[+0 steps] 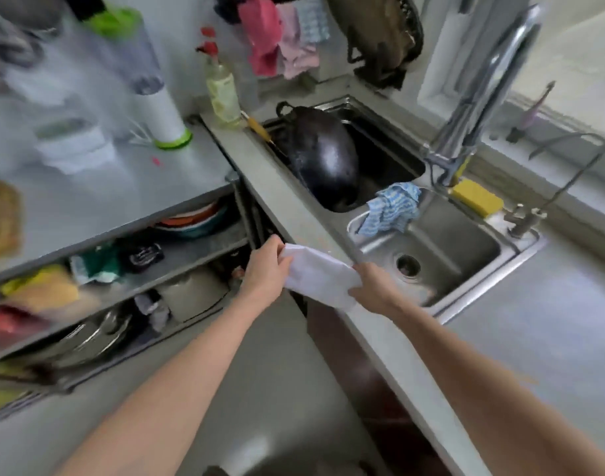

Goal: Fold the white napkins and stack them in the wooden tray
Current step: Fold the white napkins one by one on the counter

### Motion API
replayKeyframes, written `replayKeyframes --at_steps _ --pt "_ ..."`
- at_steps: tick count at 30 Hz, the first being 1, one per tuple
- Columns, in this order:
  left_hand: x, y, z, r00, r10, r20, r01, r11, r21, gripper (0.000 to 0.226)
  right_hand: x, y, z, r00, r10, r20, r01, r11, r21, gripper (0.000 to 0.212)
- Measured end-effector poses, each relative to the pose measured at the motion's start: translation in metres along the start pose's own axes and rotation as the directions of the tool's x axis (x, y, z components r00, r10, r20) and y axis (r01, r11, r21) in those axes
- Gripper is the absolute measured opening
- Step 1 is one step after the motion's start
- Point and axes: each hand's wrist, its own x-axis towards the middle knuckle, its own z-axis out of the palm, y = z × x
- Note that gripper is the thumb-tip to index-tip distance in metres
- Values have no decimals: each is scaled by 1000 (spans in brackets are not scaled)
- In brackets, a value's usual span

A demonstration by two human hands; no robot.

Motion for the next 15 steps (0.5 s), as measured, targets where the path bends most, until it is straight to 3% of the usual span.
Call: replayKeyframes --at_steps 4,10,15 --pt "-11 -114 -131 980 -115 -165 118 993 11 22 30 -156 73 973 -205 101 211 976 -48 22" --pt "-40 -256 -299 893 -307 -330 338 940 41 15 39 -359 183 875 -408 262 430 902 -30 14" --pt "-49 -352 -381 822 -394 -411 431 902 -3 6 59 -474 241 822 -474 316 519 852 -72 40"
